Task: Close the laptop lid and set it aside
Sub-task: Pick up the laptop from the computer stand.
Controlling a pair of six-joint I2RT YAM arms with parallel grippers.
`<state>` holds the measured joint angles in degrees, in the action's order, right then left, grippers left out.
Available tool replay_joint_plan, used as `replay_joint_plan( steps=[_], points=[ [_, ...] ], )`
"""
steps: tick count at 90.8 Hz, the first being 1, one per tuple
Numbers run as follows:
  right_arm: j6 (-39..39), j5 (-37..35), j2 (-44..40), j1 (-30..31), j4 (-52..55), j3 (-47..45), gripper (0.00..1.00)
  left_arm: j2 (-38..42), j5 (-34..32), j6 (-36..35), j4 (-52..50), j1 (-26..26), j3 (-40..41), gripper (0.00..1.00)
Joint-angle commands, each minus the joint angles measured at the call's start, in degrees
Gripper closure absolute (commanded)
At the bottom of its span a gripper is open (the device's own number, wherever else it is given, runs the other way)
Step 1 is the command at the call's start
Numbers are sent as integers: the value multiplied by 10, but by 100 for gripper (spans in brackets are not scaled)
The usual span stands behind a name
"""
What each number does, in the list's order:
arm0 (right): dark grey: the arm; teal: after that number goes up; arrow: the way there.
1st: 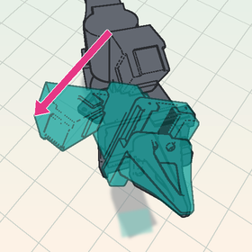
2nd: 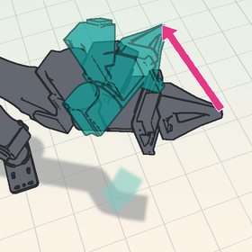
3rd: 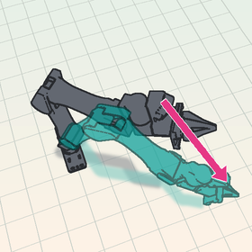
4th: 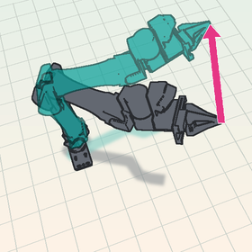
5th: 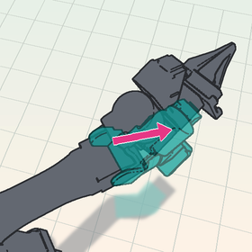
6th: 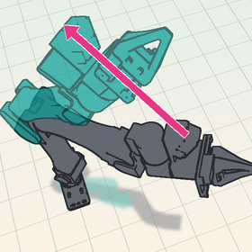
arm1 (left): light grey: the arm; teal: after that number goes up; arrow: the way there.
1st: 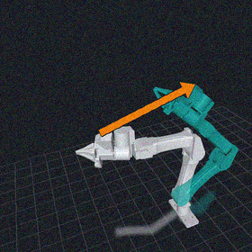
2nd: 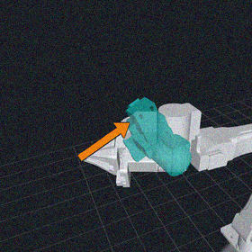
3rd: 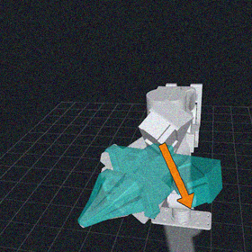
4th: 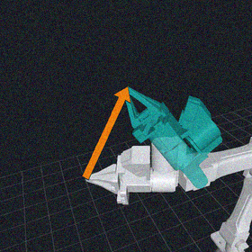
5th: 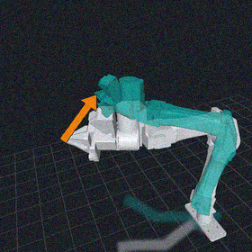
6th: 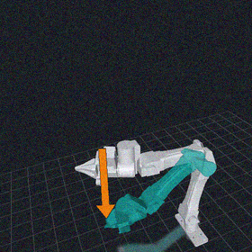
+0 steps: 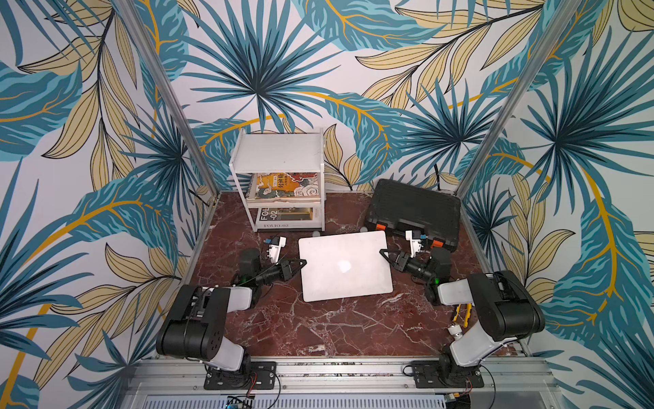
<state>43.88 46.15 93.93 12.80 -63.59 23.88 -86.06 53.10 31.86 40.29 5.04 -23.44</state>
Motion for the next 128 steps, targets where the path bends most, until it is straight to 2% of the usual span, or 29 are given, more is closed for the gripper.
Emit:
replay_joint_plan(
  steps=[1, 36, 66, 94, 128],
  points=[
    [21, 16, -30, 17, 12, -8, 100, 25, -14, -33, -25, 9, -21, 90],
    [10, 2, -104, 18, 108, -2, 100, 104, -27, -65, -154, 9, -50, 90],
    [15, -1, -165, 19, 181, 13, 100, 152, -27, -60, -231, 9, -82, 95],
    [-15, -20, -257, 30, 340, 77, 100, 242, -68, -90, -387, 16, -153, 97],
    [-15, -36, -291, 40, 414, 138, 100, 270, -82, -82, -445, 19, -214, 99]
  ],
)
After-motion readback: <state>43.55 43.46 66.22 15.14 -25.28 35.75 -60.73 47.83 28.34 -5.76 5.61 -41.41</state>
